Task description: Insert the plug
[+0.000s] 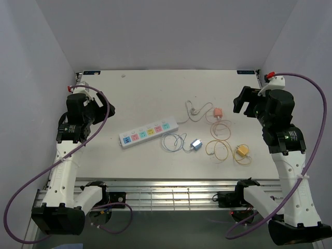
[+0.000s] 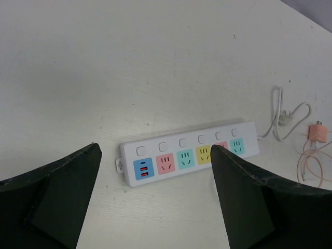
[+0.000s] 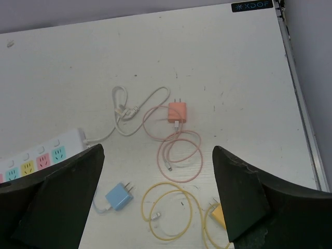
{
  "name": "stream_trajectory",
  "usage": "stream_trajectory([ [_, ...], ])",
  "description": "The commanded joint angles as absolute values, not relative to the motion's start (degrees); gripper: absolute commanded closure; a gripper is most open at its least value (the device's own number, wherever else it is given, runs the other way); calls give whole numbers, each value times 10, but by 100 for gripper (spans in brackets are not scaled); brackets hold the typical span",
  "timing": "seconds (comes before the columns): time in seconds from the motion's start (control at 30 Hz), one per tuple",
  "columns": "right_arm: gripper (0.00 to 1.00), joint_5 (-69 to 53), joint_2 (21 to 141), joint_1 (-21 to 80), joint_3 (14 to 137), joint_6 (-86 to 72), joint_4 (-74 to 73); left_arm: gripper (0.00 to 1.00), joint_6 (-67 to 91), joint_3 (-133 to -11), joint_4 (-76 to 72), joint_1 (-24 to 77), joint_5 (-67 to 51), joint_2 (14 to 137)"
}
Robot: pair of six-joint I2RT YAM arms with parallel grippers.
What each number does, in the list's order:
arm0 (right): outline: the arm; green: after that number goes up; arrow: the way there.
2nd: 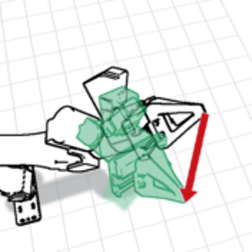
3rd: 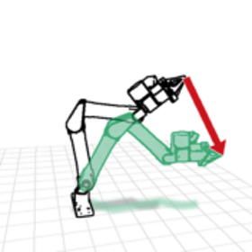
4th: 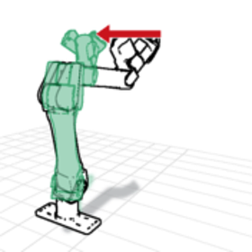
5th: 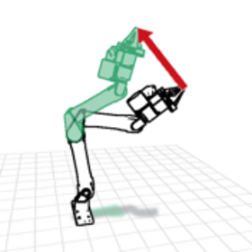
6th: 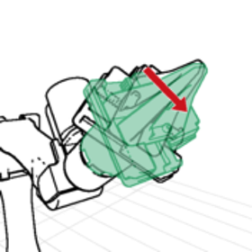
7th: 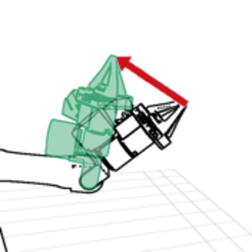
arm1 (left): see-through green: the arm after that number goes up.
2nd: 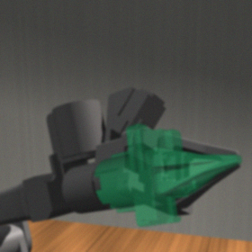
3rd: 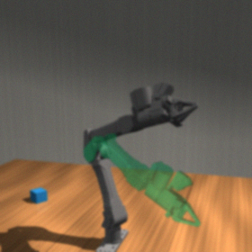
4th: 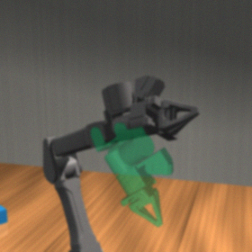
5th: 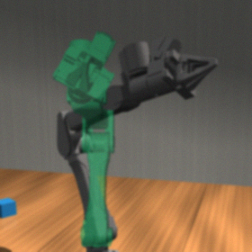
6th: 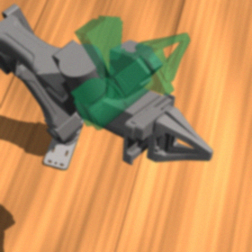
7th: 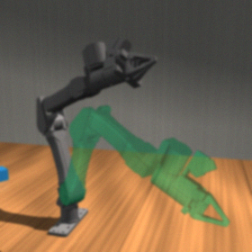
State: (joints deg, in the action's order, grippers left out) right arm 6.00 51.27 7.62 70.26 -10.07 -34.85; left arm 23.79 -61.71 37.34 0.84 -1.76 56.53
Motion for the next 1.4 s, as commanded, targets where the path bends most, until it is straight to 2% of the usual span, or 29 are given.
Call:
stream_trajectory([
  [0.0, 10, 80, 509, 76, 693, -124, -351, 2, 237, -625, 370, 4, -14, 560],
  [0.27, 10, 24, 486, 76, 669, -99, -308, 2, 239, -633, 373, 4, -9, 550],
  [0.47, 10, 31, 538, 76, 685, -83, -308, 2, 241, -637, 374, 4, -15, 549],
  [1.07, 10, 25, 938, 76, 749, -33, -138, 2, 240, -623, 377, 4, -36, 574],
  [1.37, 10, 53, 1005, 76, 685, -50, -62, 2, 240, -621, 379, 4, -44, 584],
])
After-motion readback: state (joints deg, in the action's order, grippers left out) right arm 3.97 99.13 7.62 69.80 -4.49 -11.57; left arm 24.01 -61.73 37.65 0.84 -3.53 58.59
